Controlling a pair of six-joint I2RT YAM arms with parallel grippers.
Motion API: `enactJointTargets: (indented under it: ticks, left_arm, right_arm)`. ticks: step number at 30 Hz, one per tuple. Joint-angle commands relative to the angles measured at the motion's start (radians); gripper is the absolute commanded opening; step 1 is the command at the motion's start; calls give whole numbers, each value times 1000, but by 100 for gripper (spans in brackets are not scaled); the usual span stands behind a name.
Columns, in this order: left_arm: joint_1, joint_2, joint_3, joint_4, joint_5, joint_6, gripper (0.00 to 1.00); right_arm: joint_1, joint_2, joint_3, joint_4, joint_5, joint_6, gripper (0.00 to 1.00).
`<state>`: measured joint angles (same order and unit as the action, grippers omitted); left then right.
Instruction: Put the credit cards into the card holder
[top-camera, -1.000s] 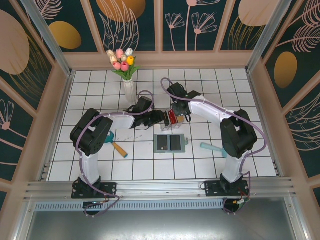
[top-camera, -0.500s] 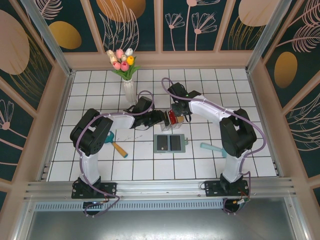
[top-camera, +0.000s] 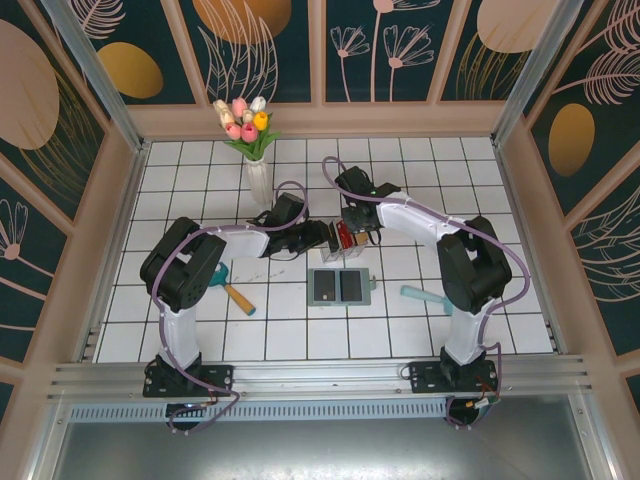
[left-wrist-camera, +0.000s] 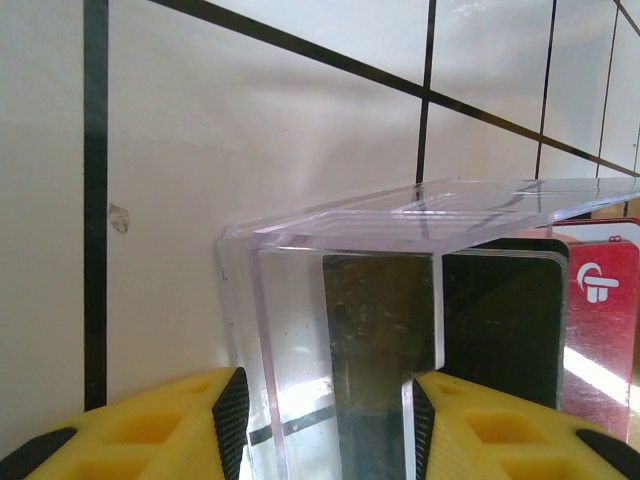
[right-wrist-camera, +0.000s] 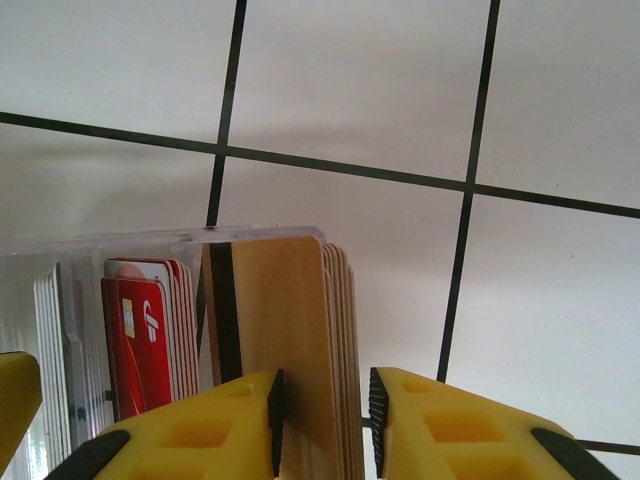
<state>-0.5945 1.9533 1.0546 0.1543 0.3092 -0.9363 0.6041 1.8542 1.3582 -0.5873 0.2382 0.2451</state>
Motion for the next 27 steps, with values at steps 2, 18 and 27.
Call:
enactJointTargets:
  ticks: [2, 18, 27]
  left_arm:
    - [9, 14, -35, -79, -24, 8, 46]
    - [9, 13, -36, -75, -17, 6, 46]
    - [10, 13, -38, -73, -13, 6, 46]
  right_arm:
    - [-17, -39, -10, -45, 77, 5, 30]
    - [-14, -39, 5, -66, 114, 2, 27]
    - [-6, -47, 11, -81, 136, 0, 26]
